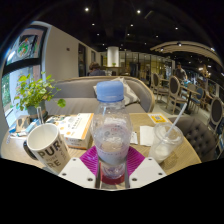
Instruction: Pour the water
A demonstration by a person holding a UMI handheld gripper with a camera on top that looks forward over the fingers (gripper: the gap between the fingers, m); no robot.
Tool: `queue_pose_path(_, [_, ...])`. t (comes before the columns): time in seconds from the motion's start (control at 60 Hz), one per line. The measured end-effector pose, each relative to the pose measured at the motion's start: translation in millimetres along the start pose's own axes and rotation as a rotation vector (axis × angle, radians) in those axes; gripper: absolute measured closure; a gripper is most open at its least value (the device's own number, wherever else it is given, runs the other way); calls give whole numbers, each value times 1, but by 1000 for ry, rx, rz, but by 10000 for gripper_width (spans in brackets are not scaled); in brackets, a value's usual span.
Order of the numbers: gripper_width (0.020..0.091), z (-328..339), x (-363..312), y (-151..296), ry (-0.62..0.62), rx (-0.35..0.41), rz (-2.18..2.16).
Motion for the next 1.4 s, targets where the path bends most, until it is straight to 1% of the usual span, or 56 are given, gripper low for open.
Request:
queue_pose_path(0.033, [754,1,0,-1,-5,2,0])
queue_pose_path(0.117, [660,-1,-1,-2,-21,2,-25])
queue_pose_path(0.167, [616,3,3,1,-28,-11,-38])
queue_pose_path(0.217, [547,6,5,0,-37,-46,-54])
queue_pose_path(0.233, [510,7,5,-1,-38,-61,-56])
queue_pose_path(0.25, [456,4,2,-5,-40,-73,-58])
queue_pose_path(0.3, [245,15,2,-7,-42,-109,-62])
queue_pose_path(0.317, [246,19,2,-7,-43,-118,-63])
queue_pose_path(0.333, [268,23,2,-8,-47,-126,-64])
queue_pose_path(0.35, [274,28,2,-8,-53,-133,-63])
queue_pose_path(0.4, [243,43,-1,-11,-75,-149,-53])
queue_pose_path(0.533, [247,103,-12,-16,-116,-207,-32])
queue_pose_path(0.7, [251,193,-47,-24,-139,-253,-43])
queue_pose_path(0.833, [248,254,-70,-28,-161,-247,-25])
queue_pose_path(0.983, [248,297,-84,-26,-172,-220,3])
queue_pose_path(1.133, [249,318,-88,-27,-188,-199,24])
queue_pose_path(1.4, [249,324,-94,-28,-179,-202,62])
Point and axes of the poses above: the point between the fingertips, and its own axes, seen from behind it with the camera up: x to the right, y up, z backward, against the way the camera looks, the point moved 8 cm from there along z, backward, against the way the camera looks, and after that the axes turned 12 degrees about -z, right-handed, at the moved point
